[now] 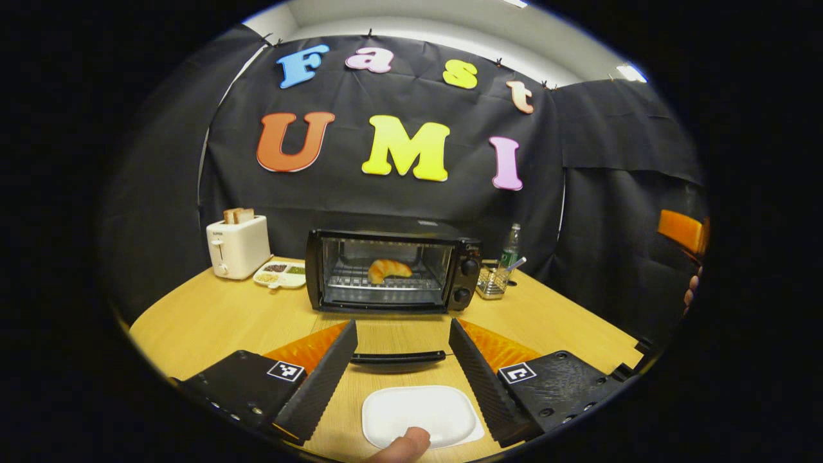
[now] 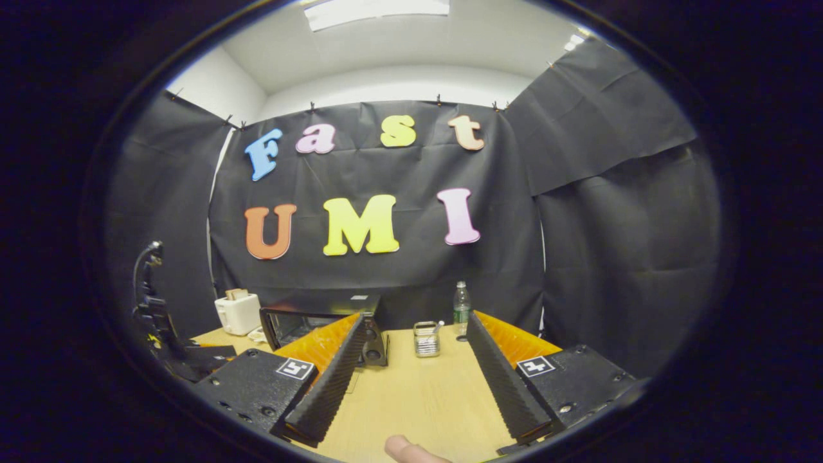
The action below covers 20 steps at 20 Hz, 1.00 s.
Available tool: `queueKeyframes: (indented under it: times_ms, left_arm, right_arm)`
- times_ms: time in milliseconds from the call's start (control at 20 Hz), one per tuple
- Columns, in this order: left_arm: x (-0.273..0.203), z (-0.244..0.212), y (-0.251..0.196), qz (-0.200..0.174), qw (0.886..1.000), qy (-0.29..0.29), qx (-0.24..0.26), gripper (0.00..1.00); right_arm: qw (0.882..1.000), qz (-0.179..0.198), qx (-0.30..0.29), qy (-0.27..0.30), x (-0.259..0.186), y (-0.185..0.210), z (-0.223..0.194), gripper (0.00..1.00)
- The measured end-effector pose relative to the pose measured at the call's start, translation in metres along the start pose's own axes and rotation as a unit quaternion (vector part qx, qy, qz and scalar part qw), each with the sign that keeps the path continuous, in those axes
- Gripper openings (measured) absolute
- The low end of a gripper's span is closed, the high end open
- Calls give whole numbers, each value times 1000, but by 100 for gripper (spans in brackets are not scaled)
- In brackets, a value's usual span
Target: Open the electric oven with the left hand, put the food in, and close the electric oven.
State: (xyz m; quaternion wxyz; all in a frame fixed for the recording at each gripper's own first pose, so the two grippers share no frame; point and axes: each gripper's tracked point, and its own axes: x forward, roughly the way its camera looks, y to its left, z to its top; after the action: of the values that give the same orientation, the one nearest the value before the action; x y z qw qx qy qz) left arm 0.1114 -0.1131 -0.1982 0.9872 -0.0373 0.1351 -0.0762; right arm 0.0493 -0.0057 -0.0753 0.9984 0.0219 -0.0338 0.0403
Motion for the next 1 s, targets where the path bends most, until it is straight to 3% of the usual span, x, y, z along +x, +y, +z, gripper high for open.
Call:
queueKeyframes:
  times_ms: [150,500,1000]
  left_arm:
    - [20,-32,-7,-7,999,52,10,94]
    - [52,-85,0,21,988,151,22,95]
    - [74,-111,12,53,971,233,-9,95]
  right_arm:
    - [1000,1,-1,3,-1,-7,-5,95]
    - [1000,-13,13,25,5,-27,-24,99]
    - [998,-9,32,47,29,-40,-36,96]
